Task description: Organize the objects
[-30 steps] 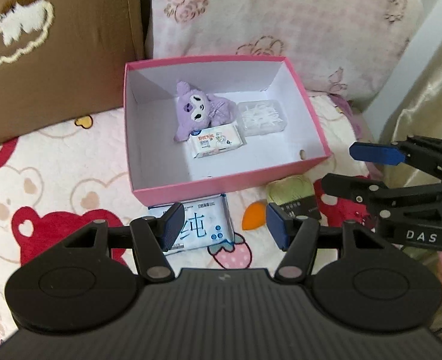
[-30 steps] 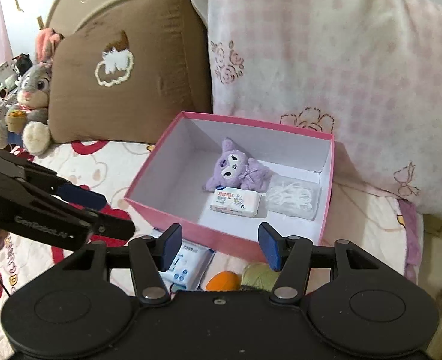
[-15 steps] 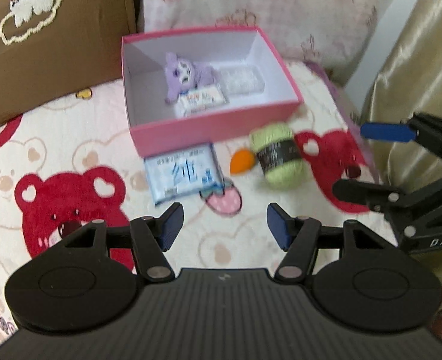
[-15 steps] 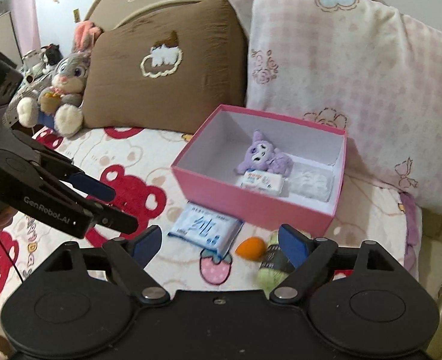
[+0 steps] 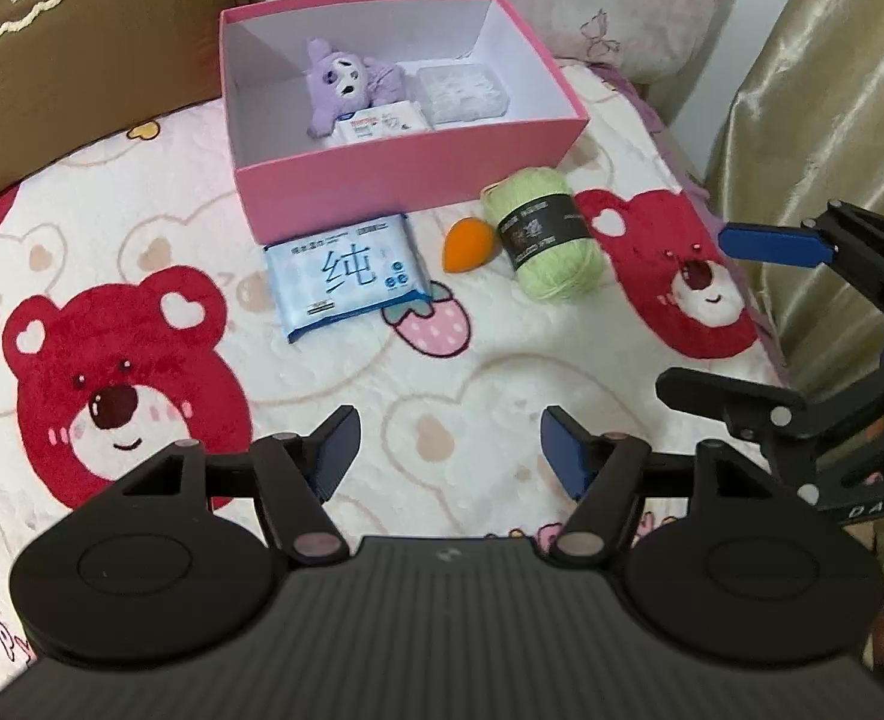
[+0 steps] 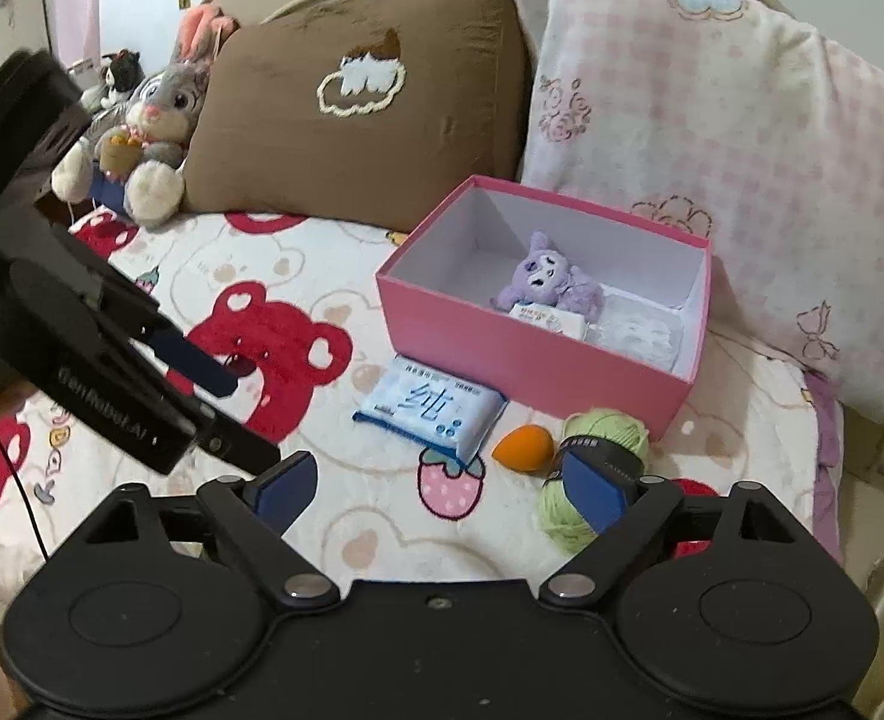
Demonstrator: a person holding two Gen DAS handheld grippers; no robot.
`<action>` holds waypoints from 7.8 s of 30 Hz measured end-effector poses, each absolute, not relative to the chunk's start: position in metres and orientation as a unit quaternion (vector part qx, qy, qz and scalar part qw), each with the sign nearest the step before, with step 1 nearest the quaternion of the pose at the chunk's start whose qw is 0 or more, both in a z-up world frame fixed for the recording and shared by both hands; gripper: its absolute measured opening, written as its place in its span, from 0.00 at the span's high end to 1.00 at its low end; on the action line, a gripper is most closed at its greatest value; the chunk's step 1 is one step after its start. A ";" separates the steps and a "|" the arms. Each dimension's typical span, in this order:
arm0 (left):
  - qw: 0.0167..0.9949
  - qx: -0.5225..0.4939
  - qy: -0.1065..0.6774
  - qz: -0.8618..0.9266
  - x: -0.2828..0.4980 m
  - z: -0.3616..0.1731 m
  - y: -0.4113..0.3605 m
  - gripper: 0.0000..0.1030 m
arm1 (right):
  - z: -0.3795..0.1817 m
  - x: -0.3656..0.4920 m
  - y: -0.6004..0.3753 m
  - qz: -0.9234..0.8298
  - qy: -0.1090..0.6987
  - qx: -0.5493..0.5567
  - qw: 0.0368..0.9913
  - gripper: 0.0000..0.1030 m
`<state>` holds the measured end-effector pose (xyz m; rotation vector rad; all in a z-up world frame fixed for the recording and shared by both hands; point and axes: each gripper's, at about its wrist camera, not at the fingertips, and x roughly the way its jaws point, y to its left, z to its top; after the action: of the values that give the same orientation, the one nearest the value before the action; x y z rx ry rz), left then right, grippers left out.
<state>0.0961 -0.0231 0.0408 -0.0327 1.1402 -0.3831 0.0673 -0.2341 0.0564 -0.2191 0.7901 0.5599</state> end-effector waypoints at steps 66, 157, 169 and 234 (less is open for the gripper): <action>0.850 -0.207 0.473 -0.101 0.199 -0.139 0.036 0.66 | -0.124 0.189 -0.200 0.274 0.440 0.065 0.852 0.69; 0.877 -0.083 0.426 -0.205 0.190 0.089 -0.034 0.64 | 0.088 0.166 -0.232 0.227 0.343 -0.040 0.911 0.65; 0.863 -0.092 0.475 -0.143 0.303 0.032 -0.055 0.62 | 0.034 0.282 -0.235 0.236 0.403 -0.036 0.883 0.69; 0.851 -0.008 0.503 -0.150 0.276 0.016 -0.030 0.59 | 0.020 0.258 -0.230 0.250 0.429 -0.049 0.866 0.65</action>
<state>0.2756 -0.0301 0.0156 -0.0160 1.0601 -0.3151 0.2581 -0.2301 0.0196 -0.1031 0.8994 0.5232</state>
